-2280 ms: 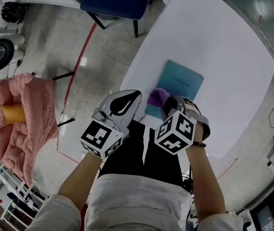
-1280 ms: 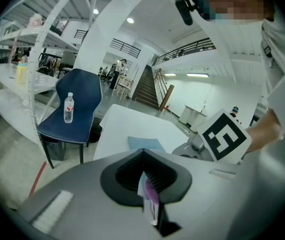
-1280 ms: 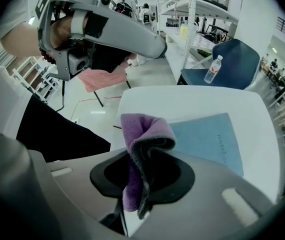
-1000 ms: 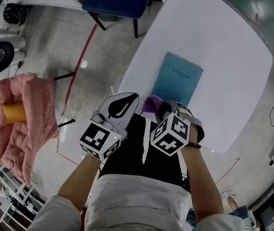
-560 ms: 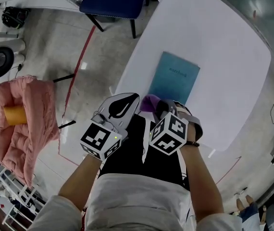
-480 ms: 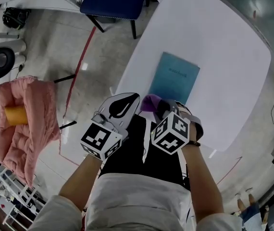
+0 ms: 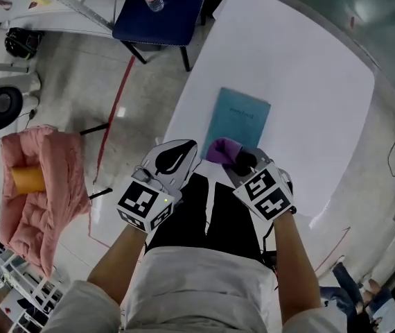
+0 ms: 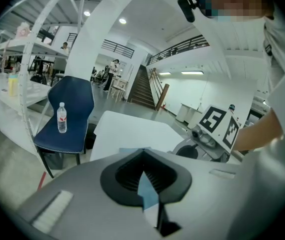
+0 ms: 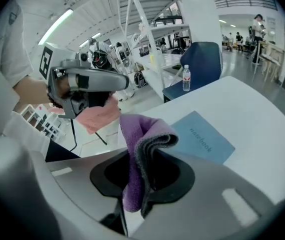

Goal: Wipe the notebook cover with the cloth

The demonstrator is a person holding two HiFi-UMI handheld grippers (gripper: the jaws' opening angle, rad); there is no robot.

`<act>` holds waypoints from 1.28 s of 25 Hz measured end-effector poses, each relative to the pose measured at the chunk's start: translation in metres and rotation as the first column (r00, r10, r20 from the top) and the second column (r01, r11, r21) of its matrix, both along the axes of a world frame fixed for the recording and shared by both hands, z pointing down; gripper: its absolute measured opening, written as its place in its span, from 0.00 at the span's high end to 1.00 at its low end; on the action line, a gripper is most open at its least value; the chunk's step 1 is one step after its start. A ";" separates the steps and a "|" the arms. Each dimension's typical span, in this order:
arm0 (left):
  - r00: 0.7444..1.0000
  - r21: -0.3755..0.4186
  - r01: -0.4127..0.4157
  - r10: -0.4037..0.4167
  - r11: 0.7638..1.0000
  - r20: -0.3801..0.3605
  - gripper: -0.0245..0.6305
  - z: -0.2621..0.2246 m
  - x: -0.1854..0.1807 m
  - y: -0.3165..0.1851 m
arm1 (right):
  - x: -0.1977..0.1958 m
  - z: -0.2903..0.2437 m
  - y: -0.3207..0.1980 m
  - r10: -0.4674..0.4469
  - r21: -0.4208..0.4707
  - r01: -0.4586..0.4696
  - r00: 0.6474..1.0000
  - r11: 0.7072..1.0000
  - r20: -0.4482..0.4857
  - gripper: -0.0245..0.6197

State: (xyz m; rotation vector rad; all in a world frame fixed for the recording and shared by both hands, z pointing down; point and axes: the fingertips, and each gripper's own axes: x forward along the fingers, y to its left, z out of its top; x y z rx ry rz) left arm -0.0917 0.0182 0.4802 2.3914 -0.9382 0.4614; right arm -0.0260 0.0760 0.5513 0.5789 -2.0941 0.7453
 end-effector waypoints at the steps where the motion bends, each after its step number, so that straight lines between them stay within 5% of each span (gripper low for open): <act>1: 1.000 0.005 -0.006 0.006 1.000 -0.002 0.96 -0.005 0.003 -0.001 | 0.003 -0.008 -0.002 0.015 0.015 -0.015 1.000 1.000 0.013 0.80; 13: 0.998 0.106 -0.070 0.070 0.992 0.002 0.96 -0.066 0.036 -0.022 | 0.059 -0.099 -0.026 0.203 0.161 -0.229 0.965 0.960 0.165 0.80; 22: 0.995 0.152 -0.101 0.102 0.983 0.004 0.96 -0.115 0.061 -0.011 | 0.074 -0.161 -0.013 0.245 0.208 -0.293 0.943 0.933 0.226 0.80; 32: 0.996 0.163 -0.075 0.082 0.984 -0.034 0.96 -0.158 0.068 -0.005 | 0.080 -0.209 -0.015 0.308 0.209 -0.399 0.879 0.893 0.365 0.80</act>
